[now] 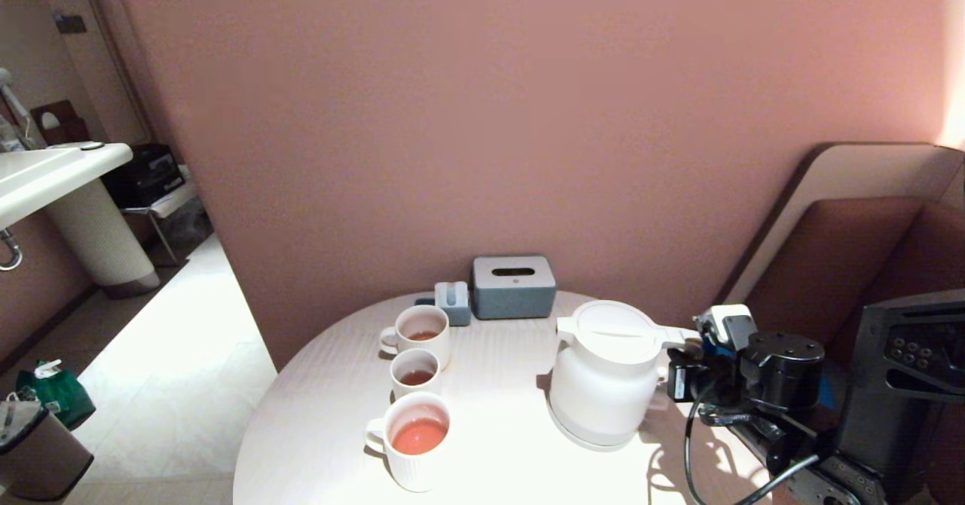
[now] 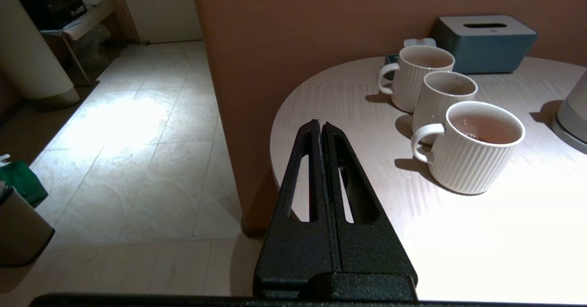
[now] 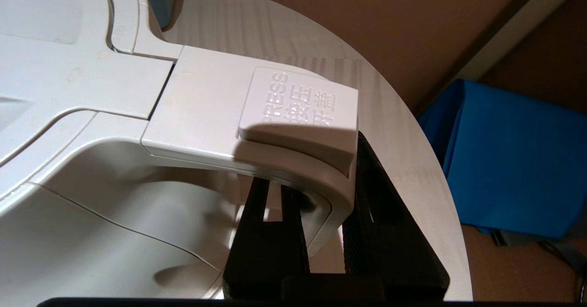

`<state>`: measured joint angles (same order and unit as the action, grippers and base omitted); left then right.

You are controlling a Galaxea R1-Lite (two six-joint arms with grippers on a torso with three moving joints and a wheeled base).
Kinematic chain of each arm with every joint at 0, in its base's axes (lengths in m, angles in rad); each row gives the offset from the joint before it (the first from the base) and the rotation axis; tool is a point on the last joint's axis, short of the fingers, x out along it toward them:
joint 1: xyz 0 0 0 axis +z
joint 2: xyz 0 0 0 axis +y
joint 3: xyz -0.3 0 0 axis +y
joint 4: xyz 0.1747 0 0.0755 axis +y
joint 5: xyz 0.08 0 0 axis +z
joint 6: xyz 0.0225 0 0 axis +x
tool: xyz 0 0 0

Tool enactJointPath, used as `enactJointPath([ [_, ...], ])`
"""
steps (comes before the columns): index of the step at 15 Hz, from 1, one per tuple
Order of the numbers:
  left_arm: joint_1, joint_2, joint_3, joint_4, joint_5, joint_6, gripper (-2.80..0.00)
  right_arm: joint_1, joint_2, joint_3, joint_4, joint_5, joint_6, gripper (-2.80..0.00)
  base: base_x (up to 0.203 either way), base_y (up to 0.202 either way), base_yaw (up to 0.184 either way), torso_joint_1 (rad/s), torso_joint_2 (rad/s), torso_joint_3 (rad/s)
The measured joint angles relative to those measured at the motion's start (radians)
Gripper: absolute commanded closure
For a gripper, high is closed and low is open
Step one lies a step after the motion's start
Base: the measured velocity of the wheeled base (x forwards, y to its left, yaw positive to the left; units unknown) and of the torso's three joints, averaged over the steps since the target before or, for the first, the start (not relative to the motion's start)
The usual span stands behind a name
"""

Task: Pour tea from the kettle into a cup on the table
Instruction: Put down the kettle on the table

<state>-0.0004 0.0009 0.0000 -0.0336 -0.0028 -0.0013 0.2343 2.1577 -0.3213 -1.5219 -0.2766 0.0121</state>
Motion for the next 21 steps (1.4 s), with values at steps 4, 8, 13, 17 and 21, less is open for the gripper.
enactJointPath([
  [4,0.0,0.0,0.0,0.001,0.0,0.0,0.0,0.0,0.001,0.0,-0.001,-0.001,0.0,0.0,0.0,0.0,0.0,0.0,0.0,0.0],
  [8,0.0,0.0,0.0,0.0,0.0,0.0,0.0,0.0,0.001,-0.001,0.0,-0.001,0.0,0.0,0.0,0.0,0.0,0.0,0.0,0.0],
  [13,0.0,0.0,0.0,0.001,0.0,0.0,0.0,-0.015,0.003,-0.005,0.002,0.0,-0.003,0.0,0.0,0.0,0.0,0.0,0.0,0.0],
  [17,0.0,0.0,0.0,0.001,0.0,0.0,0.0,-0.05,0.004,-0.021,0.001,0.001,-0.007,0.0,0.0,0.0,0.0,0.0,0.0,0.0],
  [21,0.0,0.0,0.0,0.0,0.0,0.0,0.0,-0.051,0.006,-0.017,-0.001,0.0,-0.016,0.0,0.0,0.0,0.0,0.0,0.0,0.0],
])
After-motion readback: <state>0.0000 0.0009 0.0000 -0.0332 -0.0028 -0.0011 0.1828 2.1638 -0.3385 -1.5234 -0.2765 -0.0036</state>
